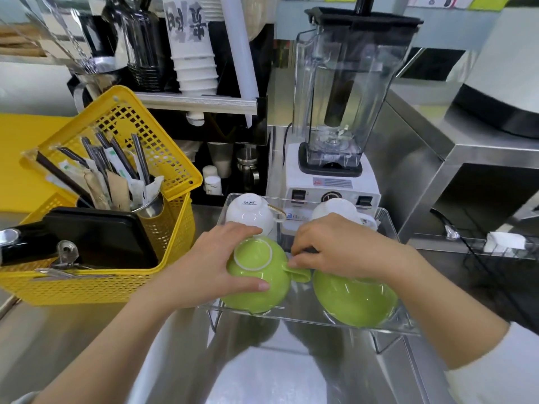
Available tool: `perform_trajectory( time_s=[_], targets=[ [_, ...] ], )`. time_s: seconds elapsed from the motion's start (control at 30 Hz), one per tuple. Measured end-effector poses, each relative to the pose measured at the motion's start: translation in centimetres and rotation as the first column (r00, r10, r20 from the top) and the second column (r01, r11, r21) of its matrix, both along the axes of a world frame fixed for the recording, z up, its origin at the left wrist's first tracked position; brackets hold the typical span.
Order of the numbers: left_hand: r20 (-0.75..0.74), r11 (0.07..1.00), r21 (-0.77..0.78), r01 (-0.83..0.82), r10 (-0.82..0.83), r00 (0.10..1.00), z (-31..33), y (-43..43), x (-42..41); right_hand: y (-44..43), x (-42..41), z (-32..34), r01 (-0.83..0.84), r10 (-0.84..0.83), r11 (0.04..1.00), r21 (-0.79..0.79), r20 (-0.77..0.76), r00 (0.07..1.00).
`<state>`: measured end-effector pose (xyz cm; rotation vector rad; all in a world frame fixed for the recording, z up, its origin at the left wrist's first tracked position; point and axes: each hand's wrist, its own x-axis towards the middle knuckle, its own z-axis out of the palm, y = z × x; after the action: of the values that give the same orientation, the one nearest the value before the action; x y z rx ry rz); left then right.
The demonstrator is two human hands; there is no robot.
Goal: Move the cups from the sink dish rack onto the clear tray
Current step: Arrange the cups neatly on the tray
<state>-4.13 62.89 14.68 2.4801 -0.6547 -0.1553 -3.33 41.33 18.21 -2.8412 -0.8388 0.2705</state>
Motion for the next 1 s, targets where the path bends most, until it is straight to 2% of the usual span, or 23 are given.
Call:
perform_trajectory(
  time_s=[0.2, 0.57, 0.8, 0.9, 1.0],
  targets=[
    [0.010, 1.000, -0.015, 0.012, -0.012, 1.000, -0.6, 0.0, 0.3, 0.0, -0.9, -0.6, -0.020, 0.021, 0.998, -0.060, 0.026, 0.999],
    [-0.126, 0.990, -0.138, -0.031, 0.013, 0.992, -0.4, 0.4, 0.7, 0.4, -1.3, -1.4, -0.004, 0.006, 0.999, -0.034, 0.058, 0.998],
    [-0.073, 0.988, -0.136, -0.070, 0.060, 0.995, -0.6, 0.3, 0.2, 0.3, -0.9, -1.5, 0.010, -0.009, 1.000, -0.010, 0.072, 0.997],
    [-0.074, 0.990, -0.117, -0.079, 0.070, 0.995, -0.6, 0.3, 0.1, 0.2, -1.0, -1.5, 0.011, -0.007, 0.999, -0.051, 0.093, 0.996],
    [0.002, 0.995, -0.065, -0.073, 0.074, 0.997, -0.4, 0.2, -0.2, -0.3, -1.3, -1.1, 0.048, -0.045, 0.998, -0.035, 0.102, 0.994]
  ],
)
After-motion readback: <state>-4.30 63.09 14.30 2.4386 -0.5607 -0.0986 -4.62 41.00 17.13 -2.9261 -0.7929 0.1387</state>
